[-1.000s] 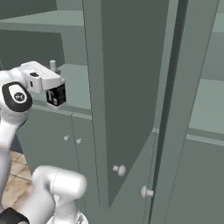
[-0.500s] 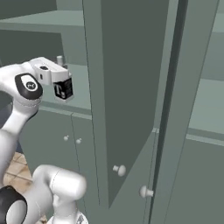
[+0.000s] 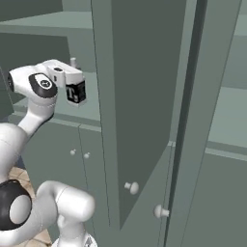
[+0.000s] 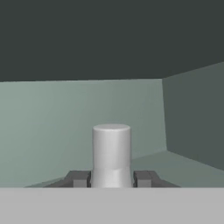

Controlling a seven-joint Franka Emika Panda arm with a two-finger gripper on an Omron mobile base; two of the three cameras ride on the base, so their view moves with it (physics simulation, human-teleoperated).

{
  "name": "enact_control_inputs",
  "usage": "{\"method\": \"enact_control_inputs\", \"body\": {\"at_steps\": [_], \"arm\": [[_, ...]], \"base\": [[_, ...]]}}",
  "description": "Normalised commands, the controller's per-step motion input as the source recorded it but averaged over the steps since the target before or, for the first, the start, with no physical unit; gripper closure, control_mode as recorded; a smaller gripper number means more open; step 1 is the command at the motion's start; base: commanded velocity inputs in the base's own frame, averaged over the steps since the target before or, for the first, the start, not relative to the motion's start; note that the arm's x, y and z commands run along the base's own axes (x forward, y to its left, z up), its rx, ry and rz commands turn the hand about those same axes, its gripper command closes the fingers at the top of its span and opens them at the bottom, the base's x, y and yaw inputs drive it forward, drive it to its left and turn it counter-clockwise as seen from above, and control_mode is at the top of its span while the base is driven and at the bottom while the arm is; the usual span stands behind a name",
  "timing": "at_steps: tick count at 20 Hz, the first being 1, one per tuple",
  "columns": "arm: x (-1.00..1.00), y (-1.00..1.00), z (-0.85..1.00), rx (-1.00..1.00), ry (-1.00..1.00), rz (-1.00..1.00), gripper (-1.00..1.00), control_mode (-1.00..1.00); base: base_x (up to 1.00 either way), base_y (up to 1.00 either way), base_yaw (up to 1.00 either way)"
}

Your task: Sort all alcoholic drinks to one cabinet, and non-alcoholic drinks to the other.

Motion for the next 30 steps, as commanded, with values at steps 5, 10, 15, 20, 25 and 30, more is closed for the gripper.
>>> {"method": "enact_control_inputs", "body": {"at_steps": [5,10,15,20,25,30], "arm": [[0.54,0.0,0.0,0.0,0.0,0.0,1.0,-1.0],[0.53,0.0,0.0,0.0,0.0,0.0,1.0,-1.0],[0.48,0.0,-0.1,0.0,0.0,0.0,1.0,-1.0],[0.2,0.01,-0.07,-0.02,-0.03,0.0,1.0,-1.0],[0.0,0.02,0.05,-0.04,-0.06,0.0,1.0,-1.0],[0.1,0.0,-0.16,0.0,0.0,0.0,1.0,-1.0]], "base": [[0.0,0.0,0.0],[0.0,0.0,0.0],[0.0,0.0,0.0],[0.0,0.0,0.0],[0.0,0.0,0.0],[0.0,0.0,0.0]]}}
